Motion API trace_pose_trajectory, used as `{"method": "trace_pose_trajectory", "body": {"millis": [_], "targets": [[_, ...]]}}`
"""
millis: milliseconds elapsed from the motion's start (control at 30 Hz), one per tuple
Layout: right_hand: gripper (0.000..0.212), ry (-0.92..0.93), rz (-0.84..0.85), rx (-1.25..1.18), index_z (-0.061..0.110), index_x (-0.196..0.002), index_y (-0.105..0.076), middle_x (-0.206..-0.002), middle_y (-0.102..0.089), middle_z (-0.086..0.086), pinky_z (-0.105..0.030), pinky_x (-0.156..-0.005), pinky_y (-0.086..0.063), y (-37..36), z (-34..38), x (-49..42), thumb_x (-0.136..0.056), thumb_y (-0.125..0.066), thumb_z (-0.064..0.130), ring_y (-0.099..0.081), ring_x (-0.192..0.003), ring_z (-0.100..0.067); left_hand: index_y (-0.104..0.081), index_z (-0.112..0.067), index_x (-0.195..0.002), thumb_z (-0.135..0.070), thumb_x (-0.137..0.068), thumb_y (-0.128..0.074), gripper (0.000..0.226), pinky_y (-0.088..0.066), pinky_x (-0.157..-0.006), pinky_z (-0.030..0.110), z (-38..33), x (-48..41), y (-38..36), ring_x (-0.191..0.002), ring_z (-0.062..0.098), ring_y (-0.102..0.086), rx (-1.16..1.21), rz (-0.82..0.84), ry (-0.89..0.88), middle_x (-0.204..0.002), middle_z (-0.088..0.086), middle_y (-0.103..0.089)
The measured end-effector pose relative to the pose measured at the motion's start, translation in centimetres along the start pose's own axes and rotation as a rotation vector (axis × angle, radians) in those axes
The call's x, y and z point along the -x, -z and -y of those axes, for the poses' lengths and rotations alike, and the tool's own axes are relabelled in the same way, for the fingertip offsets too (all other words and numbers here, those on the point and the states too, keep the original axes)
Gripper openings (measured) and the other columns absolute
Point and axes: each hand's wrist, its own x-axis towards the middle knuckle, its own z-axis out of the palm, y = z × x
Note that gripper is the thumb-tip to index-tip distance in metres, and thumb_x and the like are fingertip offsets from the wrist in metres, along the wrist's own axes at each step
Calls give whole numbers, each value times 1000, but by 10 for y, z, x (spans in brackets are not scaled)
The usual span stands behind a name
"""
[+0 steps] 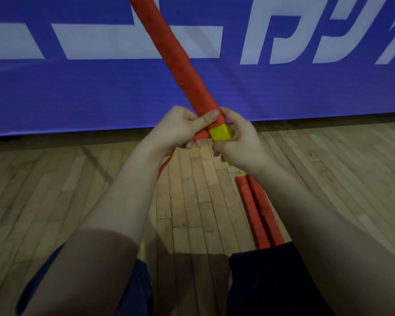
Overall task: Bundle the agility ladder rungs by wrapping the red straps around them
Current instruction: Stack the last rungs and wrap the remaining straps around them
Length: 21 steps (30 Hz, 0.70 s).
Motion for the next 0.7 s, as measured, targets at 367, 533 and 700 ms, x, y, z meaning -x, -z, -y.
{"method": "trace_pose_trajectory", "body": {"millis": [367,533,700], "targets": [[72,55,-108,244,18,-136,-44,-119,-50,1,-31,-80,-45,-21,1,3,-67,-58,32,-53,-107,-13,-53,-13,-53,-35,-88,-66,43,-19,-35,19,2,-6,-14,-32,11,-29,345,-91,24,-37,-2,-40],[44,-339,162,-517,0,-108,-64,-100,-68,-16,-35,-79,-45,2,-1,-16,-83,-47,31,-61,-88,-22,-54,-15,-43,-28,-93,-57,52,-13,-36,23,2,-4,8,-29,7,-25,422,58,-7,-36,-6,-36],[40,-323,232,-739,7,-119,-60,-107,-63,-13,-37,-82,-43,9,-9,-17,-84,-52,23,-57,-95,-26,-51,-14,-34,-28,-94,-49,61,-9,-42,27,-2,8,8,-26,5,-21,389,298,-19,-32,-8,-30]]}}
